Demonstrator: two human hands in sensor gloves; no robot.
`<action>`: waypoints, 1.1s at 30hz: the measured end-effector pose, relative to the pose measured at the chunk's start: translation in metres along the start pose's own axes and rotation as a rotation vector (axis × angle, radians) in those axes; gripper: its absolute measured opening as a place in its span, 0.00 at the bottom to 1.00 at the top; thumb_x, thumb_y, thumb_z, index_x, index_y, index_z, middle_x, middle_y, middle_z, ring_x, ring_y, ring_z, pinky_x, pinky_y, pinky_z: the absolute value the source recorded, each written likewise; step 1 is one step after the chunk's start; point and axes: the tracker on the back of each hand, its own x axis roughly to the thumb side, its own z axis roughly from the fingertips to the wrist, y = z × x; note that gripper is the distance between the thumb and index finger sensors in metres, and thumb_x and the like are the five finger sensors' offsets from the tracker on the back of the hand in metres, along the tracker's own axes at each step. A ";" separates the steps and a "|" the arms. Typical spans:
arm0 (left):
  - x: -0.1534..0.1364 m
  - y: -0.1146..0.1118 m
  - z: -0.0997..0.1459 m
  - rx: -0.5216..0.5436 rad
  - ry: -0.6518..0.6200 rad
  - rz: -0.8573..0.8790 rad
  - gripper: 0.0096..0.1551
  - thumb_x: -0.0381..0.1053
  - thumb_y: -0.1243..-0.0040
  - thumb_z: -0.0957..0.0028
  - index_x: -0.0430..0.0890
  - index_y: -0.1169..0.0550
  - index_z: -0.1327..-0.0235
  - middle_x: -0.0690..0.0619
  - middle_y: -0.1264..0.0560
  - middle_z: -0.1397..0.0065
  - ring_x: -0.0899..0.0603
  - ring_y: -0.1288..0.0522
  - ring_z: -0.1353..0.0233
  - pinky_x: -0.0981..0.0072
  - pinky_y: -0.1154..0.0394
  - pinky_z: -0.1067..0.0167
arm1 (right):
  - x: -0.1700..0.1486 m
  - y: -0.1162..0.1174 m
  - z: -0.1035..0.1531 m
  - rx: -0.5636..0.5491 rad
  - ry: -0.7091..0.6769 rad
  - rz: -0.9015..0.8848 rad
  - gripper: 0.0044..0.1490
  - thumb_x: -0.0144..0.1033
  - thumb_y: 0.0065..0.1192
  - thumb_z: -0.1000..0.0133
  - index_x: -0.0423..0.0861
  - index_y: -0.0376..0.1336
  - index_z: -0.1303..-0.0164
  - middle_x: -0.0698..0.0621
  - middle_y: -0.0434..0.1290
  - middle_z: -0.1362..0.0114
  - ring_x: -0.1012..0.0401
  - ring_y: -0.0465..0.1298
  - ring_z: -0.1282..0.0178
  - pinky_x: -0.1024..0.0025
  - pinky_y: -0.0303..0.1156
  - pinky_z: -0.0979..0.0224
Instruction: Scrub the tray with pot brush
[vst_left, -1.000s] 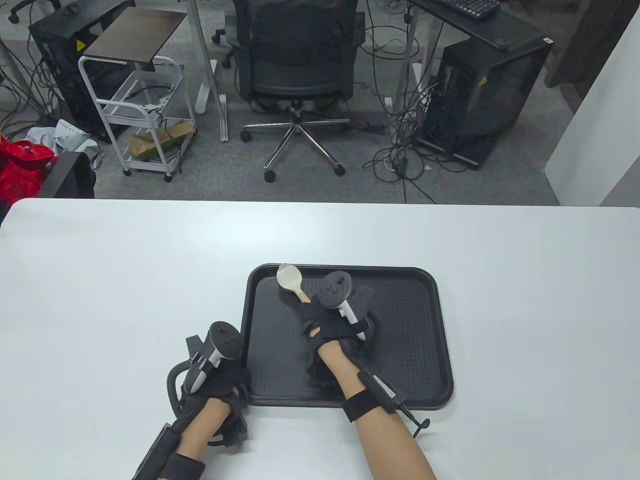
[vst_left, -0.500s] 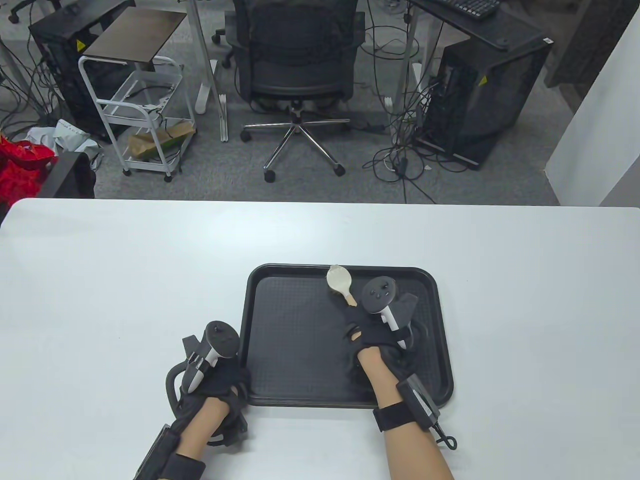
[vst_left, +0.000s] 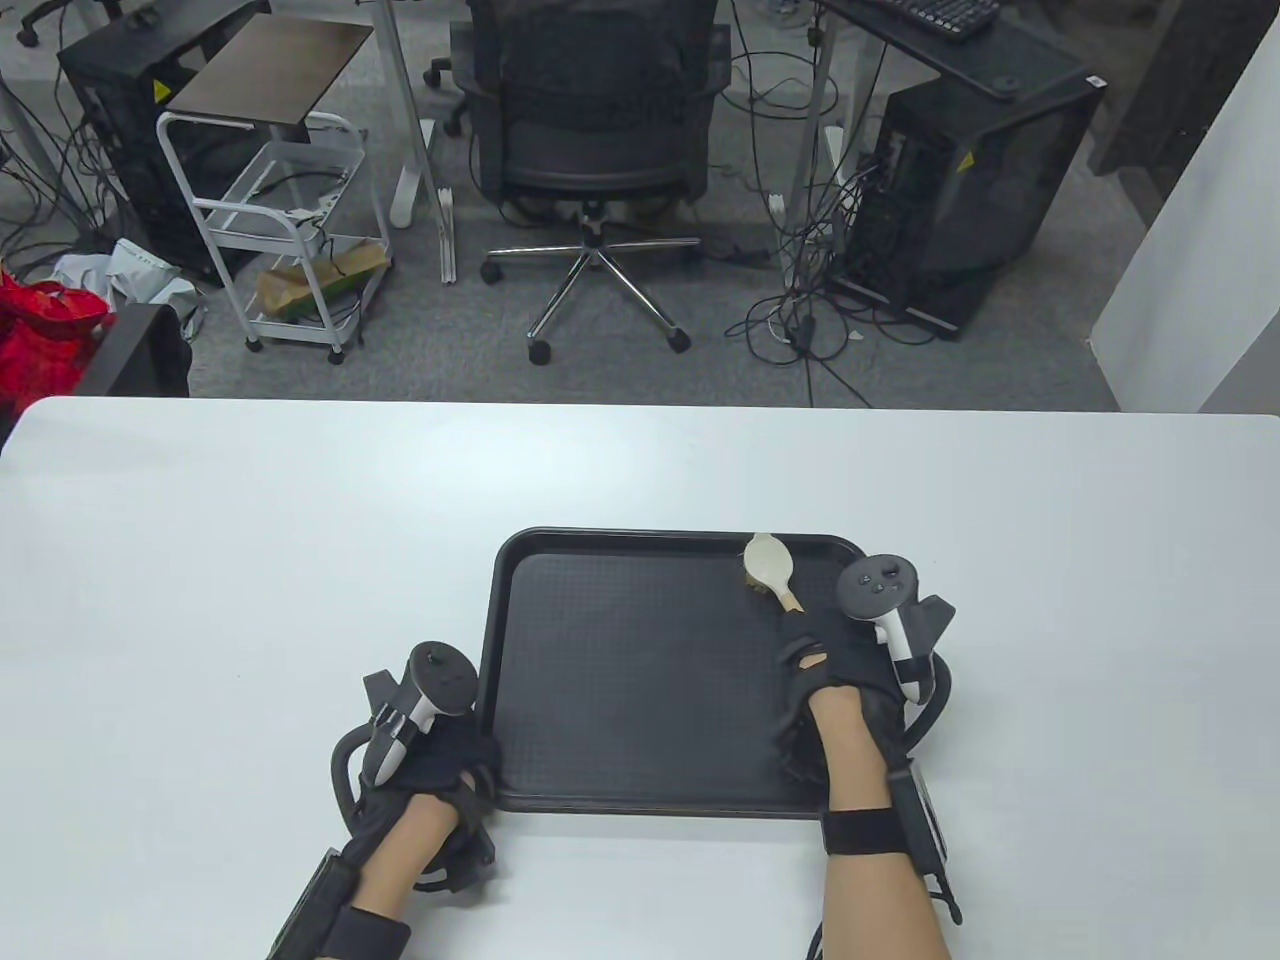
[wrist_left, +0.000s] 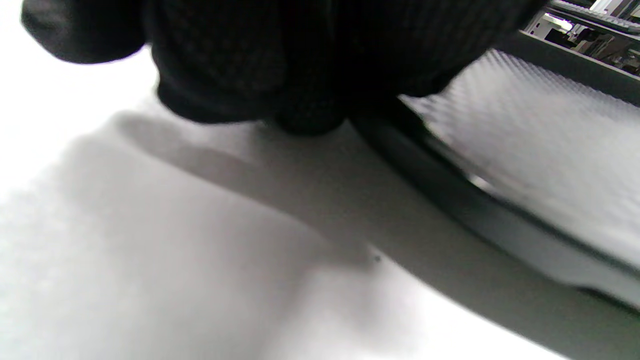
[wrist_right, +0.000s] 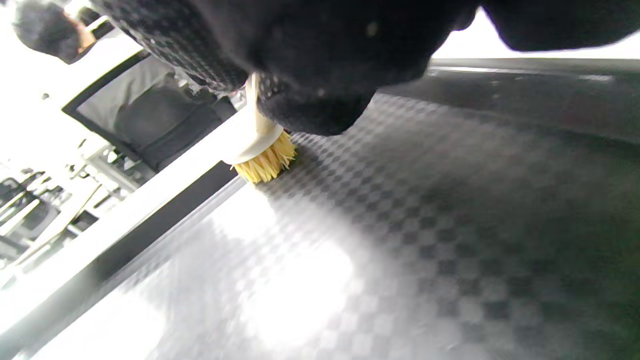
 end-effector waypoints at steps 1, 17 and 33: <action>0.000 0.000 0.000 -0.001 0.000 0.001 0.35 0.58 0.31 0.57 0.39 0.26 0.44 0.51 0.18 0.51 0.48 0.15 0.62 0.49 0.19 0.54 | -0.006 -0.005 -0.002 0.006 0.012 -0.015 0.34 0.46 0.67 0.45 0.38 0.66 0.34 0.46 0.82 0.59 0.62 0.80 0.85 0.60 0.79 0.72; 0.001 0.000 0.000 0.001 0.003 -0.007 0.35 0.58 0.32 0.57 0.39 0.26 0.44 0.51 0.18 0.52 0.48 0.15 0.63 0.49 0.19 0.55 | -0.009 -0.024 0.001 0.030 -0.037 -0.097 0.36 0.42 0.66 0.45 0.36 0.62 0.32 0.44 0.80 0.52 0.62 0.81 0.80 0.60 0.79 0.70; 0.001 -0.001 0.000 0.006 -0.001 -0.006 0.34 0.58 0.32 0.56 0.38 0.26 0.44 0.51 0.18 0.52 0.48 0.15 0.63 0.49 0.19 0.55 | 0.095 0.095 0.065 0.239 -0.437 -0.080 0.35 0.43 0.65 0.45 0.36 0.63 0.33 0.44 0.81 0.55 0.63 0.81 0.83 0.62 0.79 0.74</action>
